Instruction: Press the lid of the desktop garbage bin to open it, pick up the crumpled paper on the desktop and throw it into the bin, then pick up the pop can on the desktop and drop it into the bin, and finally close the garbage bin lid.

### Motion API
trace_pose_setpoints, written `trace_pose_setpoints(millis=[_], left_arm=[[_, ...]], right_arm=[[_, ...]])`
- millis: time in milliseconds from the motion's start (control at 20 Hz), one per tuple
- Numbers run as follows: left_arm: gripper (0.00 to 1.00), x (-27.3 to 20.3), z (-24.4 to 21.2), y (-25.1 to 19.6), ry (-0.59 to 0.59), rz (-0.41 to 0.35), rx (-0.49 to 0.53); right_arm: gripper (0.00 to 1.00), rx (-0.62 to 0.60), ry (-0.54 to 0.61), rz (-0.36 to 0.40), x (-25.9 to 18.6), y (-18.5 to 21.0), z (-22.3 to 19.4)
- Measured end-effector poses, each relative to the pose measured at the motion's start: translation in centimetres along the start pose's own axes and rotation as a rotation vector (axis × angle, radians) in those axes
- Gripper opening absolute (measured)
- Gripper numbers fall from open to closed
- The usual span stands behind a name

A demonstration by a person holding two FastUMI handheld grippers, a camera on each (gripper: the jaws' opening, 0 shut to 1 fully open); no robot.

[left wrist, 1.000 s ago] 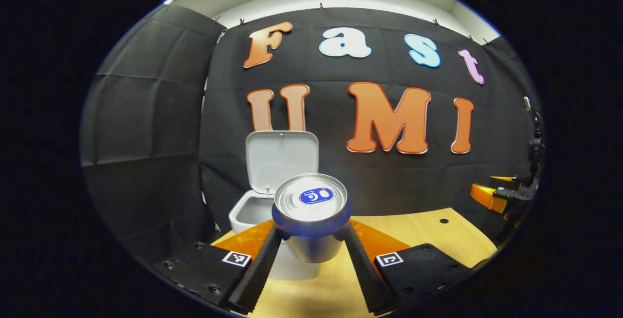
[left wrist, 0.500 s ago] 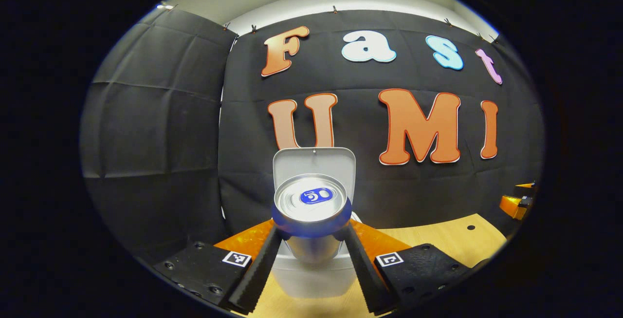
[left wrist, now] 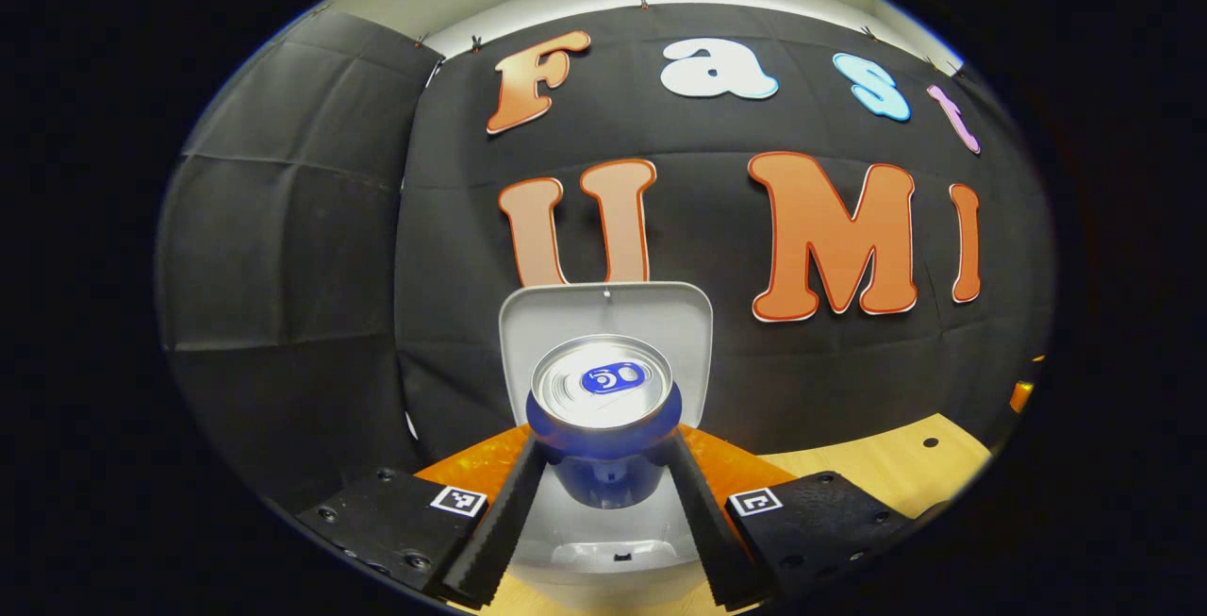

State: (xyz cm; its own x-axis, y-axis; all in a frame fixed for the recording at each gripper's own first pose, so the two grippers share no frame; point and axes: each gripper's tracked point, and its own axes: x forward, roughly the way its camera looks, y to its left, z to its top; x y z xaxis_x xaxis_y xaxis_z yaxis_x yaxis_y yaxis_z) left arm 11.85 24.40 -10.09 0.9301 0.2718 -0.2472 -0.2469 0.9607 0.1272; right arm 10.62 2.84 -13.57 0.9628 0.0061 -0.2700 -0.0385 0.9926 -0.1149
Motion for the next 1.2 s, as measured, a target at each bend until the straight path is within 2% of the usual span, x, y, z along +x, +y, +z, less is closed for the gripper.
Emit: trace_pose_setpoints(millis=[150,250,350,400,550,850,1200], left_arm=[[0.78,1.2,-1.3,-0.5,0.006,-0.012,-0.017],[0.84,2.1,-2.6,-0.8,0.036,-0.009,-0.021],[0.85,2.4,-2.8,-1.1,0.039,-0.014,-0.047],[0.94,2.3,-2.9,-1.2,0.035,-0.018,-0.054],[0.98,2.2,-2.0,-1.1,0.007,-0.015,-0.045],[0.96,2.0,1.7,-1.1,-0.068,-0.005,0.000],[0.98,4.4,8.9,0.3,-0.154,0.013,-0.030]], right_arm=[[0.94,-0.006,0.011,-0.024,-0.1,-0.8,-0.3],[0.94,-0.004,0.015,-0.042,0.0,-1.3,-0.4],[0.94,0.000,0.018,-0.055,0.1,-1.7,-0.4],[0.94,0.000,0.019,-0.058,0.0,-1.7,-0.4],[0.94,-0.003,0.022,-0.059,0.2,-1.7,-0.5],[0.94,-0.002,0.020,-0.043,0.3,-1.3,-0.5],[0.94,0.000,0.021,-0.015,0.0,-0.8,-0.5]])
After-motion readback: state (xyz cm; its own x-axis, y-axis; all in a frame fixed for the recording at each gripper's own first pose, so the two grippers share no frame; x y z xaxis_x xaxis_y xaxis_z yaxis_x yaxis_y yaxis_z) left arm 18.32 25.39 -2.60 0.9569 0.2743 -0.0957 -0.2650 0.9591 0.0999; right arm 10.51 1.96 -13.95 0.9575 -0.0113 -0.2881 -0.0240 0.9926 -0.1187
